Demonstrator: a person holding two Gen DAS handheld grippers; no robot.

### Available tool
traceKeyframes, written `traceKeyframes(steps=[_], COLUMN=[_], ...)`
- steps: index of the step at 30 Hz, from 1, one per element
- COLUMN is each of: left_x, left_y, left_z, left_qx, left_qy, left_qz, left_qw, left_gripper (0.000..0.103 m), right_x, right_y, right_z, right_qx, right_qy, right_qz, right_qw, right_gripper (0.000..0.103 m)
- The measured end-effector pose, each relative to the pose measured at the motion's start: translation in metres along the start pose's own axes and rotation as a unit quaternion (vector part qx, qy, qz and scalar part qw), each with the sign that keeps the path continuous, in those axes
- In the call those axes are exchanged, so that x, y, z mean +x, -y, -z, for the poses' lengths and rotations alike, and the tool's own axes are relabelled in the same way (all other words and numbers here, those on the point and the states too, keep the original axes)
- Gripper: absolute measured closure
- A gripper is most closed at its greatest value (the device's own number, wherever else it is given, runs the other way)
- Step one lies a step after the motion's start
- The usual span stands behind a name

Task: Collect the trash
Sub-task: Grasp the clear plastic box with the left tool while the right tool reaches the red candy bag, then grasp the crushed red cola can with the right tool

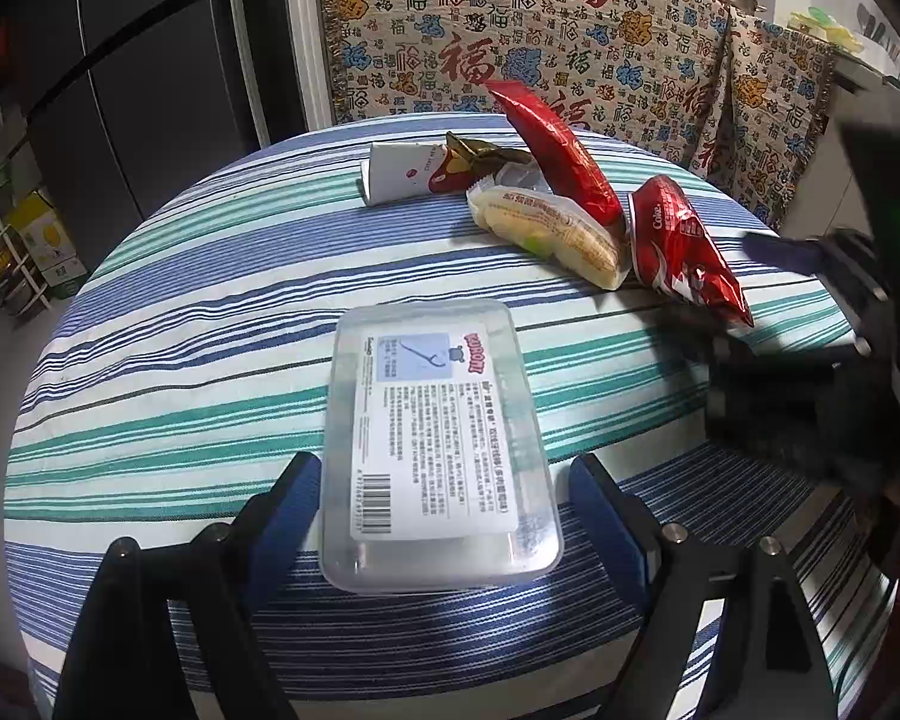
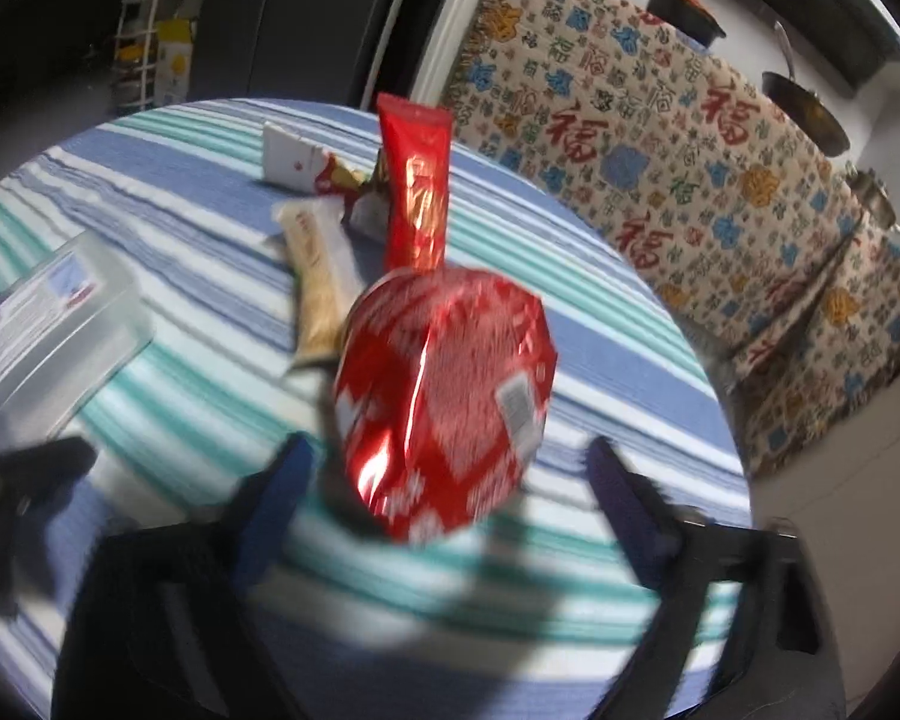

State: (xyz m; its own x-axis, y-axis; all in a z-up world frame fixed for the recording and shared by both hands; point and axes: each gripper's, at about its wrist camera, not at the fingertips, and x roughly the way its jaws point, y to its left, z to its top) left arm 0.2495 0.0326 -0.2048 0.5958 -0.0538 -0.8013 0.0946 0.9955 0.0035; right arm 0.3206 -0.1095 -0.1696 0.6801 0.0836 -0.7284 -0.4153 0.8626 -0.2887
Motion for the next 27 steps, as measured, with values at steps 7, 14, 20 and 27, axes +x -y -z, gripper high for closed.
traceKeyframes(steps=[7, 14, 20, 27], left_x=[0.001, 0.001, 0.001, 0.001], left_y=[0.001, 0.001, 0.001, 0.001], left_z=[0.000, 0.000, 0.000, 0.000], left_qx=[0.000, 0.000, 0.000, -0.002], left_qy=[0.000, 0.000, 0.000, 0.001], left_qz=[-0.001, -0.001, -0.001, 0.002], left_qw=[1.0000, 1.0000, 1.0000, 1.0000], left_gripper=[0.017, 0.017, 0.017, 0.017], right_x=[-0.027, -0.001, -0.011, -0.023], right_y=[0.066, 0.153, 0.166, 0.155], right_z=[0.003, 0.084, 0.097, 0.084], right_qx=[0.176, 0.416, 0.377, 0.297], right_qy=[0.028, -0.044, -0.066, -0.053], right_qz=[-0.156, -0.318, -0.235, -0.178], right_qw=[0.972, 0.851, 0.893, 0.937], right_gripper=[0.076, 0.069, 0.053, 0.022])
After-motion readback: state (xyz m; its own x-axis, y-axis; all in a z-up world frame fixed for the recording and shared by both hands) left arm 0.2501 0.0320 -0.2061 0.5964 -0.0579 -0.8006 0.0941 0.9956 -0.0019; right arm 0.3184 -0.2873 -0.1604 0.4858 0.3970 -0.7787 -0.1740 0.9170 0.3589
